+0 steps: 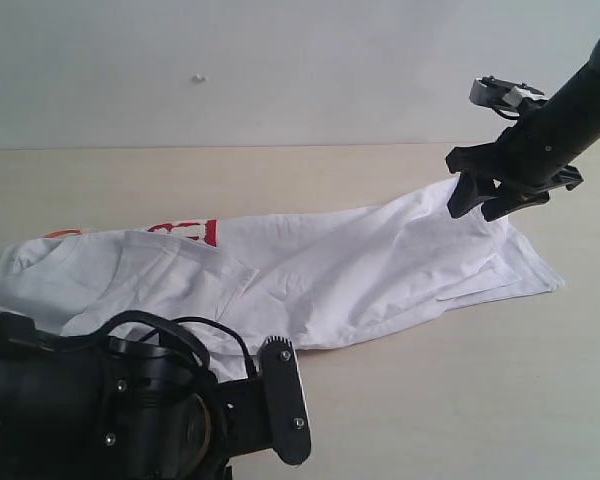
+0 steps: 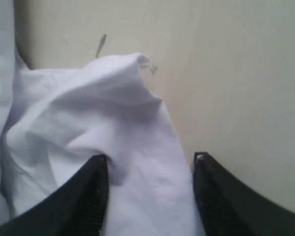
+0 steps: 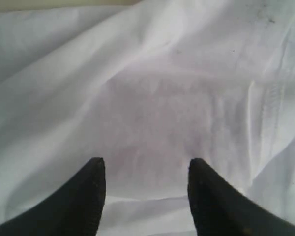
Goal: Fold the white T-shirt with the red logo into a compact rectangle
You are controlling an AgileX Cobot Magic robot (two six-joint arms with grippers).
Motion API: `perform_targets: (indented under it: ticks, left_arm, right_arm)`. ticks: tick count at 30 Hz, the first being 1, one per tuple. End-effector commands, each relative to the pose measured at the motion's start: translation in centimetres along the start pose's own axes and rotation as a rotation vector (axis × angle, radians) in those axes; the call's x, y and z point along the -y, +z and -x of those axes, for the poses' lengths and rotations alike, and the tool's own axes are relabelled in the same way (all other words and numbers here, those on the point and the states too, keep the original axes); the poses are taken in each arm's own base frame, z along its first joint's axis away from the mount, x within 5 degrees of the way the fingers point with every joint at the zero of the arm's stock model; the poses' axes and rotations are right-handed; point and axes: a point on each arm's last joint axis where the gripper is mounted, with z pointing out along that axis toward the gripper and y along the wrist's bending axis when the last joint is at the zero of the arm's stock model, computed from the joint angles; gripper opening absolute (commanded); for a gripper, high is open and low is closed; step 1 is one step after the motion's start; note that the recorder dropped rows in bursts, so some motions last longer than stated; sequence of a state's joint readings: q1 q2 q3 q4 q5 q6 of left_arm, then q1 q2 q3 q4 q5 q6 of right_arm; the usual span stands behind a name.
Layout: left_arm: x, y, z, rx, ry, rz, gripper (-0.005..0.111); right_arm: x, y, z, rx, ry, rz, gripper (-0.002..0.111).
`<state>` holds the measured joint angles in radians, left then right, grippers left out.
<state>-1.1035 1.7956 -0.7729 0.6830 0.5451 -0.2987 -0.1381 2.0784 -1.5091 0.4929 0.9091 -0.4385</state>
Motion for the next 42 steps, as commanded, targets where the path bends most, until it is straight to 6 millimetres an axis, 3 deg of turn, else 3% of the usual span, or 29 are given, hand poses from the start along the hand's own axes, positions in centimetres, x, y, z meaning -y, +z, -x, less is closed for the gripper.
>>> perform_targets:
  ticks: [1, 4, 13, 16, 20, 31, 38, 42]
  left_arm:
    - [-0.9, -0.1, -0.1, -0.046, 0.014, 0.082, 0.042]
    - [-2.4, -1.3, 0.2, -0.041, -0.024, 0.199, 0.034]
    - [-4.3, -4.4, 0.2, 0.086, -0.117, 0.222, 0.033]
    - [-3.8, -5.0, 0.3, 0.14, -0.199, 0.126, 0.033]
    - [-1.7, -5.8, 1.0, 0.202, -0.122, -0.05, 0.033]
    - [-0.9, -5.8, -0.2, 0.071, -0.06, -0.096, 0.034]
    - [-0.5, -4.6, -0.6, 0.028, -0.035, -0.096, 0.057]
    - [-0.7, -4.9, -0.6, 0.031, -0.05, -0.085, 0.056]
  right_arm:
    - [0.0, -0.2, 0.3, 0.017, -0.004, -0.002, 0.05]
    - [0.0, -0.2, 0.3, 0.018, -0.003, 0.0, 0.05]
    - [0.0, -0.2, 0.3, 0.021, -0.002, 0.0, 0.05]
    - [0.0, -0.2, 0.3, 0.022, 0.0, 0.002, 0.05]
    - [0.0, -0.2, 0.4, 0.036, 0.0, -0.005, 0.05]
    - [-0.3, -0.6, 0.1, 0.002, -0.006, 0.014, 0.05]
    - [-0.7, -1.7, 0.3, 0.03, -0.016, 0.01, 0.05]
    - [-0.8, -1.9, 0.2, 0.022, -0.017, 0.015, 0.05]
